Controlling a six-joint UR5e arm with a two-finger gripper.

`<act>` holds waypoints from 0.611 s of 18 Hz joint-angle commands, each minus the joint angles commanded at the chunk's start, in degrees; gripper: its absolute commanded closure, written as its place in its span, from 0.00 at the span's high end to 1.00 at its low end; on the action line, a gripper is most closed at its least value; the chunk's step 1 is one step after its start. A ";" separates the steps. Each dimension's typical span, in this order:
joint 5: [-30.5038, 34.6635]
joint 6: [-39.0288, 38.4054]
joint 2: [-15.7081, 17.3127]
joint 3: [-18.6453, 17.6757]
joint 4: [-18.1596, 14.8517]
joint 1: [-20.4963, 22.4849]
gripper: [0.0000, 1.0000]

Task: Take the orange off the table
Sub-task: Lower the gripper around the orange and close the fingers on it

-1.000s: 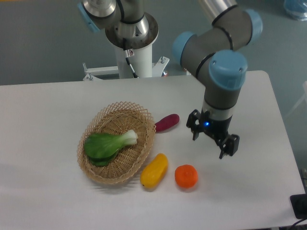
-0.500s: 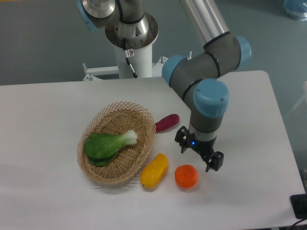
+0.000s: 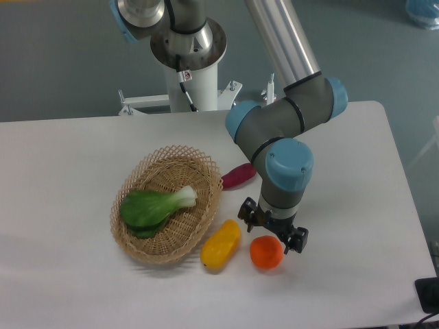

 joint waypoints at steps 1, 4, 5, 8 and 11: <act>0.26 -0.26 -0.35 0.26 0.18 -0.26 1.00; 0.35 -0.44 -0.88 0.27 0.26 -0.35 1.00; 0.35 -0.96 -1.14 0.35 0.35 -0.35 1.00; 0.35 -1.93 -1.76 -0.26 2.81 -0.79 1.00; 1.14 -2.02 -2.37 -0.26 3.17 -0.88 1.00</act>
